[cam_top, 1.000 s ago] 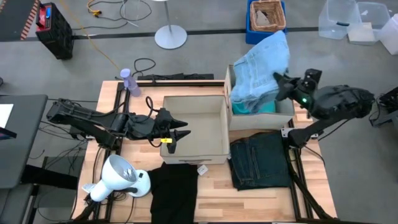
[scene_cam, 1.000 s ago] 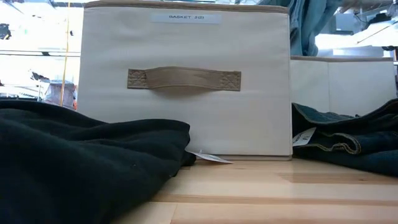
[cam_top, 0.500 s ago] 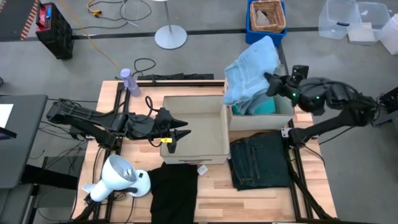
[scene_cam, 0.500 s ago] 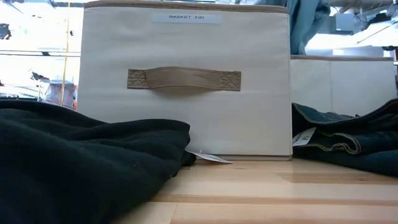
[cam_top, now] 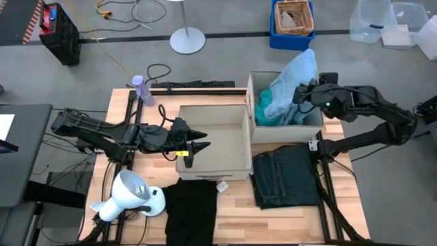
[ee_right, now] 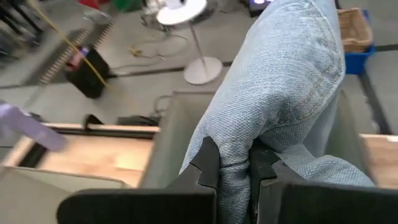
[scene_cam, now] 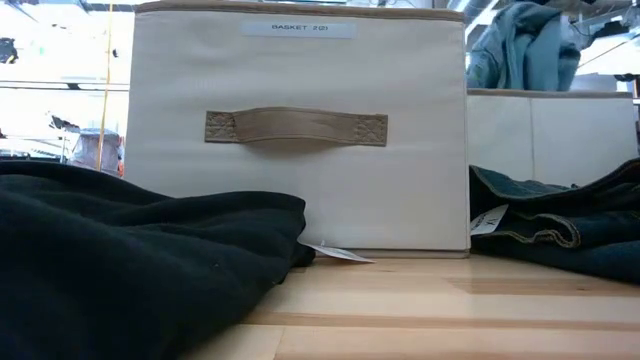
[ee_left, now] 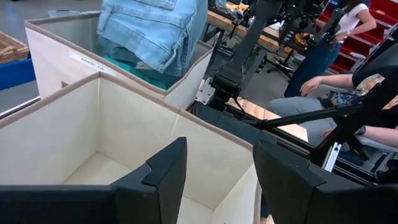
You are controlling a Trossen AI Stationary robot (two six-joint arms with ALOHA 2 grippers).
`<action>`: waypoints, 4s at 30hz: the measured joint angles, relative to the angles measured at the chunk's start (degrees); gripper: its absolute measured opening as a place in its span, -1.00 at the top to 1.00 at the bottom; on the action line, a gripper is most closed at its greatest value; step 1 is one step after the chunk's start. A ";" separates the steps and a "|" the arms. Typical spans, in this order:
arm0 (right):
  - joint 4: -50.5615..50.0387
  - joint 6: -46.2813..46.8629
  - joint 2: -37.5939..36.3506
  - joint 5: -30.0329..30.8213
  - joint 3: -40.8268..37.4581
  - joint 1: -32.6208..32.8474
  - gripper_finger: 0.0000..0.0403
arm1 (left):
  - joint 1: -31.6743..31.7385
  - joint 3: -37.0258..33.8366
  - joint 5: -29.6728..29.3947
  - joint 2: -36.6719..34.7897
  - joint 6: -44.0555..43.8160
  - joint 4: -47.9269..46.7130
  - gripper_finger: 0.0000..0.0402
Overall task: Sort clothes
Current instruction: Put the light blue jeans in the right brown bin, then put the black shirt in the left brown bin
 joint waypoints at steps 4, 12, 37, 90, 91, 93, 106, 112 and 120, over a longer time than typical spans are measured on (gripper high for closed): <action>12.28 -6.45 0.47 -1.10 0.00 1.27 0.84 | 0.00 0.00 0.02 0.00 0.04 -0.02 0.11; 18.07 -14.93 3.96 -2.42 0.04 -0.61 0.84 | 0.00 0.00 0.04 0.00 0.06 -0.02 0.11; -6.91 -4.88 7.02 -3.94 0.04 -8.93 -0.42 | 0.00 0.00 0.09 0.00 0.48 -0.07 0.11; 2.99 12.35 29.71 -30.62 0.04 50.34 -0.40 | 1.75 0.00 6.24 0.00 4.08 -0.52 0.11; 3.42 14.01 30.79 -30.64 0.04 50.94 -0.40 | 1.75 0.00 7.36 0.00 4.09 -0.55 0.11; 3.17 16.85 33.15 -30.66 0.04 51.96 -0.40 | 1.75 0.00 9.89 0.00 4.10 -0.55 0.11; 2.19 22.85 45.11 -38.03 0.00 53.11 -0.40 | 0.30 0.00 14.31 0.00 4.83 -1.31 0.11; 2.87 15.67 46.23 -42.49 0.00 51.49 -0.40 | -1.86 0.58 14.32 0.00 3.44 -0.92 0.11; 0.64 3.08 46.10 -41.38 0.00 50.60 -0.40 | -3.69 0.70 12.15 0.02 2.35 -1.84 0.11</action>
